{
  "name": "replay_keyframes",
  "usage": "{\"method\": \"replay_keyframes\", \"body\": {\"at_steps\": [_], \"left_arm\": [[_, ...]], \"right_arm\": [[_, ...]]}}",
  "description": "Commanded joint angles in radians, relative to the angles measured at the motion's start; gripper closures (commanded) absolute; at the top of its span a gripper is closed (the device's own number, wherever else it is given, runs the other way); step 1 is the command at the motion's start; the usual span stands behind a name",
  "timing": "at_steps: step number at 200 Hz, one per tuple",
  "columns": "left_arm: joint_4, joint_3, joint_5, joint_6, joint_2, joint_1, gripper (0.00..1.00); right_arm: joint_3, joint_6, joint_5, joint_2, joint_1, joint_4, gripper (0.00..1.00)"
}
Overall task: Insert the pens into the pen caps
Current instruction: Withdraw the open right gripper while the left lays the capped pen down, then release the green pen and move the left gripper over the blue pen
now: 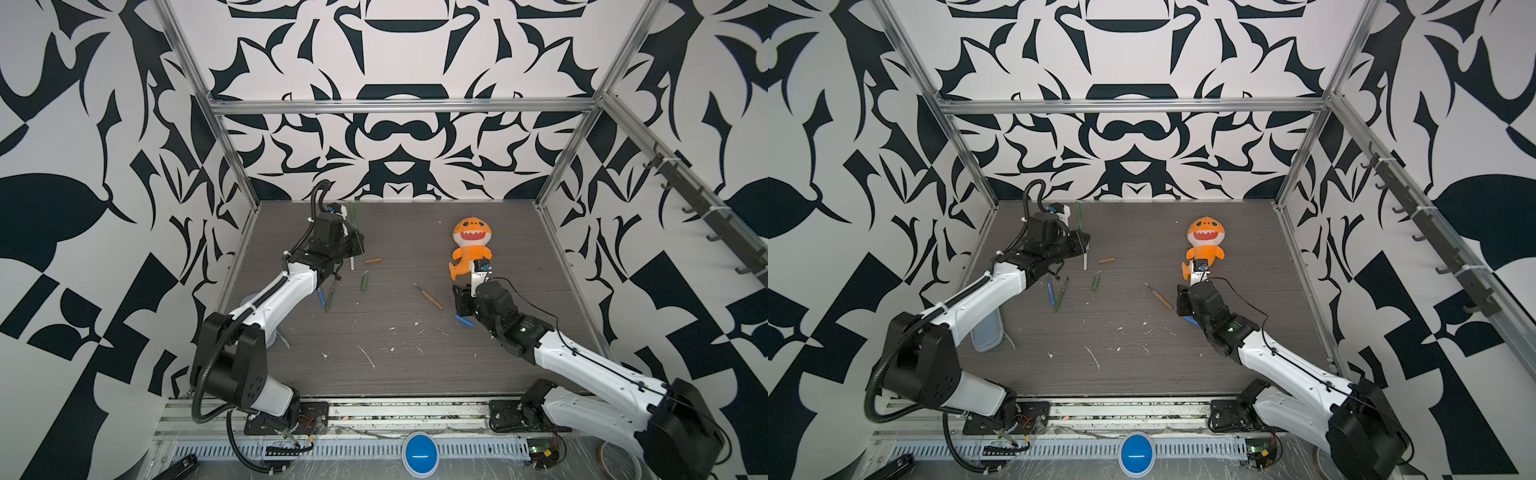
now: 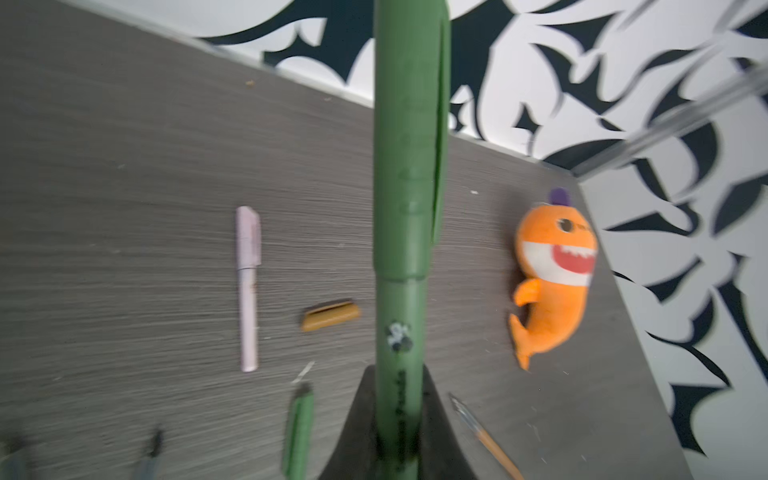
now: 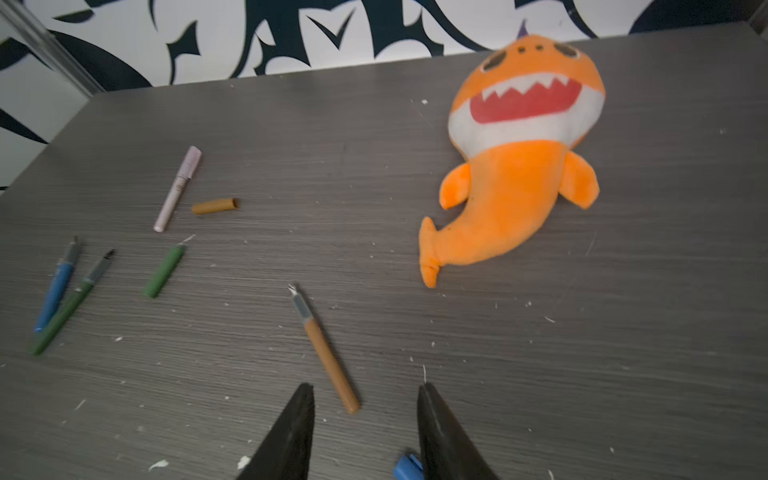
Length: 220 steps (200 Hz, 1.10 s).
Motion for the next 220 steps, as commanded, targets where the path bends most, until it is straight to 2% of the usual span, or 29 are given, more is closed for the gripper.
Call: {"method": "replay_keyframes", "body": {"at_steps": [1,14,27,37,87,124,186,220], "left_arm": [[-0.208,0.071,0.078,-0.027,0.132,0.104,1.00],[-0.278,0.143,0.122,-0.016,0.234,0.139,1.00],[-0.402,0.254,0.097,0.037,0.331,0.141,1.00],[-0.468,0.323,0.119,0.071,0.392,0.140,1.00],[-0.620,0.487,0.085,0.130,0.563,0.140,0.90],[-0.625,0.500,0.063,0.133,0.594,0.140,0.85],[-0.705,0.607,0.071,0.173,0.670,0.141,0.79],[-0.709,0.620,0.069,0.182,0.659,0.140,0.76]], "right_arm": [[-0.002,0.053,0.002,-0.007,-0.001,0.185,0.56],[-0.023,0.070,0.018,0.007,-0.001,0.200,0.56],[-0.042,0.104,0.047,0.021,-0.001,0.218,0.56],[-0.045,0.110,0.064,0.033,-0.001,0.220,0.56],[-0.064,0.115,0.135,0.029,-0.001,0.222,0.56],[-0.051,0.116,0.144,0.046,-0.001,0.208,0.56],[-0.061,0.112,0.153,0.035,-0.001,0.209,0.56],[-0.060,0.107,0.148,0.037,-0.001,0.211,0.56]]}}
